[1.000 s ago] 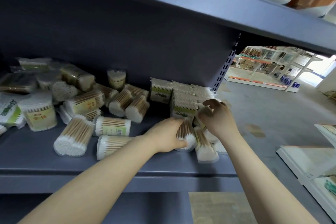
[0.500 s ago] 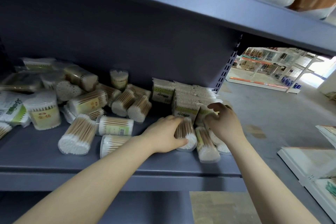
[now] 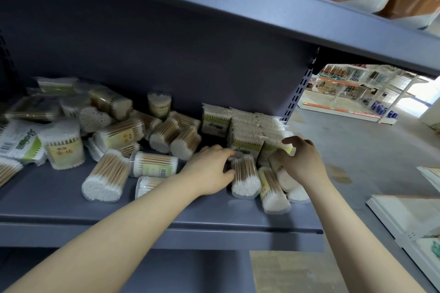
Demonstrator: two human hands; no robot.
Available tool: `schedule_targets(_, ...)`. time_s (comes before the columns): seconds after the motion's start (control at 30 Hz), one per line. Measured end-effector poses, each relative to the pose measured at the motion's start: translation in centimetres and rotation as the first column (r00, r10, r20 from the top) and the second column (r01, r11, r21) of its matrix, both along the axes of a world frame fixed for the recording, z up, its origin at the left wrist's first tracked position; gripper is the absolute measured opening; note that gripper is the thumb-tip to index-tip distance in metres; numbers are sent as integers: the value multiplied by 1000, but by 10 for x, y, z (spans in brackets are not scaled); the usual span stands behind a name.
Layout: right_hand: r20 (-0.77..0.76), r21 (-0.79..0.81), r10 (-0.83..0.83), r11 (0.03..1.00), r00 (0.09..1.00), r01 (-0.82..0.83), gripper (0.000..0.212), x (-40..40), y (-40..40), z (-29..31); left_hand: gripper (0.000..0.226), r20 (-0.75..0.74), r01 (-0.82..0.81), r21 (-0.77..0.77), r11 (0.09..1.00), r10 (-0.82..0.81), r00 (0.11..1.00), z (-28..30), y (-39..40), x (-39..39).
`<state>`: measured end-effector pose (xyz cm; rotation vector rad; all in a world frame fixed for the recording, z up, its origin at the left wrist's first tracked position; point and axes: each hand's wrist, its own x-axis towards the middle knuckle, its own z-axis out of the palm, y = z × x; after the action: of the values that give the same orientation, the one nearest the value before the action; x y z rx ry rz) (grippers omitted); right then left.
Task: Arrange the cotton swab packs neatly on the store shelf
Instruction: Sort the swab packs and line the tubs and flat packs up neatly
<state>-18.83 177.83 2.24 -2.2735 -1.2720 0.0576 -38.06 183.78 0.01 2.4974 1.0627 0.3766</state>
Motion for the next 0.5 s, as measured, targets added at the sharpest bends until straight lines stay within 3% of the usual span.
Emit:
schedule_targets(0.17,-110,-64,-25,998,994,18,41,5,-3,-7,48,-2,9,-9,1000,-9,1000,-1,-1,1)
schedule_targets(0.5,-43,-121,11,993,999,-16,43,-6,-3,-14,48,-32,35,-24,999,-36,999,-2,-5,4)
